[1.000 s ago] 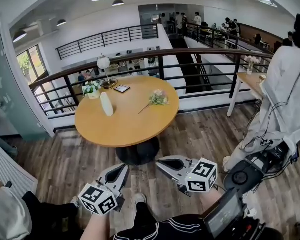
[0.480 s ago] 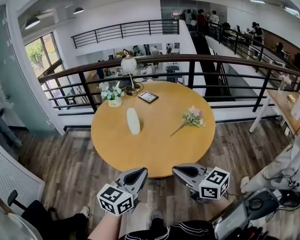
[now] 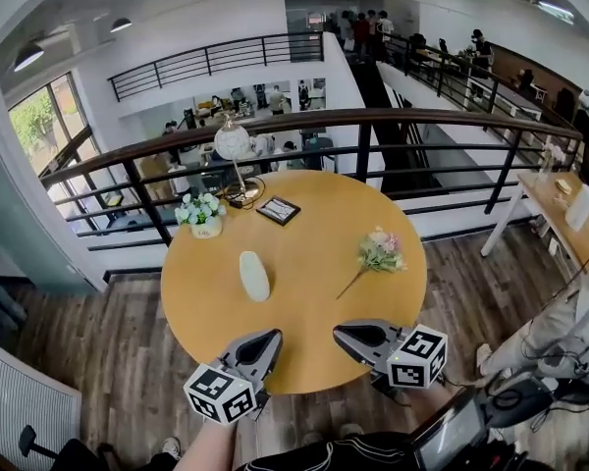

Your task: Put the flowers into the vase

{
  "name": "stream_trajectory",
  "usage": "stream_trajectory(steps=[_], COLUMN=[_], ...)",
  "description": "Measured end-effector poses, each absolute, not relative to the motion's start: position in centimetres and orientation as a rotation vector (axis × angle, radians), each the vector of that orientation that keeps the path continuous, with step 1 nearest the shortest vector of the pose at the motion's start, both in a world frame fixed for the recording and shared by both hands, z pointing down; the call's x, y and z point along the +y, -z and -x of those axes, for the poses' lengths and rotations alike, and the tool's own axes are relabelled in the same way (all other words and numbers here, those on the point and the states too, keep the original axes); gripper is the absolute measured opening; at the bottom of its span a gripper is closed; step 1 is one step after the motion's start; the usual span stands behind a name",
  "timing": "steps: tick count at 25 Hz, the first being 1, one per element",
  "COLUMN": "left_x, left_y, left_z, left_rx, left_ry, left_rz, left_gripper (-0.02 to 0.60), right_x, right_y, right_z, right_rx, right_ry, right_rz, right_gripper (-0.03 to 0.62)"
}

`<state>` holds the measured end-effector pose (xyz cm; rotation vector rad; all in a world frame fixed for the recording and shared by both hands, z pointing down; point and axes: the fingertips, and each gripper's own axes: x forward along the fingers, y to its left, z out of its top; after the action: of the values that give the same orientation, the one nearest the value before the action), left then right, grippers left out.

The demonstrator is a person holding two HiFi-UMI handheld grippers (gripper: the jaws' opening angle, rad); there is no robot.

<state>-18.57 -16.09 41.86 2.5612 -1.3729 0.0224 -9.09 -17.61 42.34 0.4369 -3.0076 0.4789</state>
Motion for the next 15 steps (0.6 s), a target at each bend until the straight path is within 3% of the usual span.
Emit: stream_trajectory(steps=[15], left_x=[-21.9], left_y=[-44.3], left_z=[15.6], left_rx=[-1.288], left_ry=[-0.077], left_rz=[-2.556], left_gripper=[0.006], right_x=[-25.9], right_y=[-45.7], right_z=[4.3], right_rx=[-2.964], right_ry=[-0.616], right_rz=[-0.598], right_gripper=[0.004])
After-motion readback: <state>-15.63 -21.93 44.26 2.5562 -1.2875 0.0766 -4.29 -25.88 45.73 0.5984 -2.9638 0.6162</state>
